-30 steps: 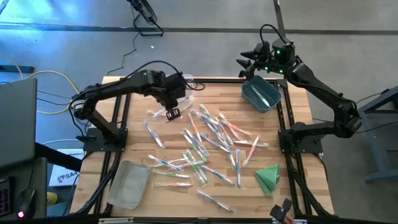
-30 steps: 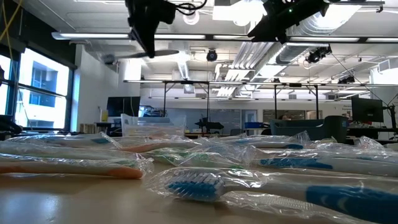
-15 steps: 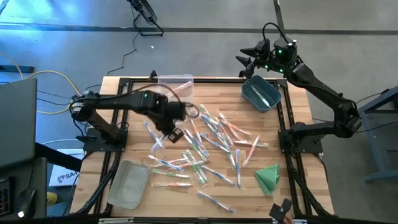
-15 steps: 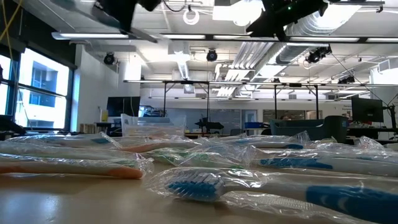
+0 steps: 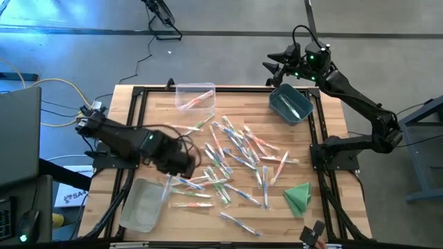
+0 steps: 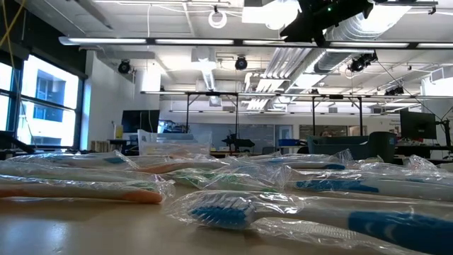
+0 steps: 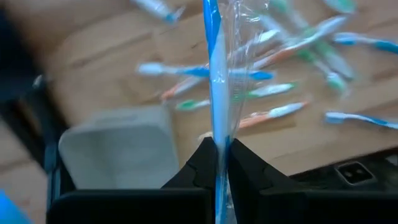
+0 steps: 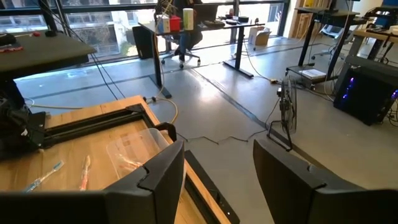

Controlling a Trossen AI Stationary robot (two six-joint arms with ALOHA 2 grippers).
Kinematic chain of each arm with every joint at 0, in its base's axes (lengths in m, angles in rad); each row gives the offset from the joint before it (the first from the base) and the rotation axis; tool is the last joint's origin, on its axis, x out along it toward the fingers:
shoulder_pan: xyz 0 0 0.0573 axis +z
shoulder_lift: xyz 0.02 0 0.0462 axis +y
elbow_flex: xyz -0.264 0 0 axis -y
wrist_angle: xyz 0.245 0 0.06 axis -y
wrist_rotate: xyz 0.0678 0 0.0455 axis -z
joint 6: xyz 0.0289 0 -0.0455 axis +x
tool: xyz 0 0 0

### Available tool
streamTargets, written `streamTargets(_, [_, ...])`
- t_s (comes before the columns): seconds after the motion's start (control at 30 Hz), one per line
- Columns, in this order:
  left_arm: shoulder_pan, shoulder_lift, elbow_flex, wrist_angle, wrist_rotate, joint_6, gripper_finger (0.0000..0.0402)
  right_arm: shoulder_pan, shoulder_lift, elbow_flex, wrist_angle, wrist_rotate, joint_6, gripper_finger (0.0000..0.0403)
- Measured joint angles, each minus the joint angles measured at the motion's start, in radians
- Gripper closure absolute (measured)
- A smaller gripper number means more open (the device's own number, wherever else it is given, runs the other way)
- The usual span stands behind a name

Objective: Pick & Place Toothbrushes
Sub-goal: Put the blue toothbrush into the gray bin

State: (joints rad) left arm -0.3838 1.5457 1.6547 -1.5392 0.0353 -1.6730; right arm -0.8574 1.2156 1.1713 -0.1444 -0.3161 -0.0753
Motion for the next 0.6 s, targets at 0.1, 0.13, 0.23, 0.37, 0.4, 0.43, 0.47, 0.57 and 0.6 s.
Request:
streamTargets(0.1, [-0.073,0.0,0.0,-0.038,0.0,-0.126,0.0389,0.0,0.0,0.0,0.0,0.0,0.0,0.0218])
streamTargets(0.13, [-0.095,0.0,0.0,-0.033,0.0,-0.16,0.0389,0.0,0.0,0.0,0.0,0.0,0.0,0.0218])
streamTargets(0.23, [-0.149,0.0,0.0,-0.033,-0.001,-0.265,0.0389,0.0,0.0,0.0,0.0,0.0,0.0,0.0218])
streamTargets(0.37, [-0.215,0.0,0.0,-0.032,-0.038,-0.406,0.0389,0.0,0.0,0.0,0.0,0.0,0.0,0.0218])
streamTargets(0.4, [-0.231,0.0,-0.001,-0.032,-0.055,-0.44,0.0389,0.0,0.0,0.0,0.0,0.0,0.0,0.0218])
streamTargets(0.43, [-0.246,0.0,-0.001,-0.033,-0.075,-0.472,0.0389,0.0,0.0,0.0,0.001,0.0,0.0,0.0218])
streamTargets(0.47, [-0.26,0.0,-0.001,-0.032,-0.096,-0.502,0.0389,0.0,0.0,0.0,0.003,0.0,0.0,0.0218])
streamTargets(0.57, [-0.293,0.0,-0.029,-0.034,-0.106,-0.56,0.0389,0.0,0.0,0.0,0.006,0.0,0.0,0.0218])
streamTargets(0.6, [-0.3,0.0,-0.047,-0.032,-0.091,-0.568,0.0389,0.0,0.0,0.0,0.006,0.0,0.0,0.0218])
